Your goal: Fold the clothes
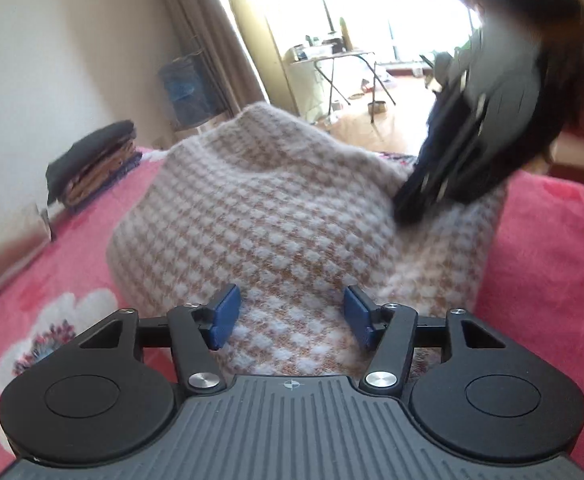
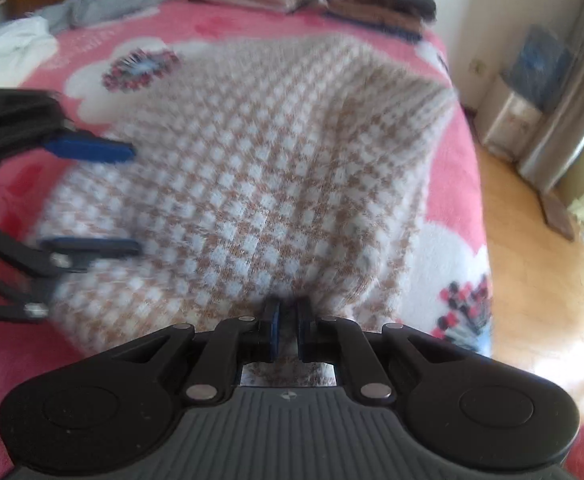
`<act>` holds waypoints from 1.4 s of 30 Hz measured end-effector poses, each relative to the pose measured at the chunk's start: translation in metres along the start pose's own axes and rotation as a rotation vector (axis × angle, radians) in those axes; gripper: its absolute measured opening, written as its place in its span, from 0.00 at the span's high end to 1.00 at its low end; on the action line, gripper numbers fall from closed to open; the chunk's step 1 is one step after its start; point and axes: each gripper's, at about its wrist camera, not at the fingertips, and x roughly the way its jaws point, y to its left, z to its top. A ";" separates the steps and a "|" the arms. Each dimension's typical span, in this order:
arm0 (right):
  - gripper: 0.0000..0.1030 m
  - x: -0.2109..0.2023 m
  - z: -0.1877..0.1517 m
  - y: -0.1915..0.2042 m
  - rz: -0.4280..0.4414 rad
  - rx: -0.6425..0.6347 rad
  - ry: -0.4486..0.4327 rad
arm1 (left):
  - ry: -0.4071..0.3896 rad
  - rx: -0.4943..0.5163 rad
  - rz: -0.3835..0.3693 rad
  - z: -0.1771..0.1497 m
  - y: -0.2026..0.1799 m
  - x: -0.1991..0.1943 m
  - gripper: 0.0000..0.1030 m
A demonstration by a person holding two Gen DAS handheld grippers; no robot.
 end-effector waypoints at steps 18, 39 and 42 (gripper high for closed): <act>0.66 -0.037 -0.011 -0.001 0.028 0.087 -0.146 | 0.098 -0.174 -0.060 0.009 0.019 -0.027 0.34; 0.64 0.012 0.009 -0.009 -0.052 0.128 -0.218 | 0.419 -0.417 0.037 0.019 0.053 0.018 0.10; 0.64 0.013 0.018 -0.007 -0.052 0.120 -0.208 | 0.428 -0.421 0.034 0.021 0.052 0.020 0.10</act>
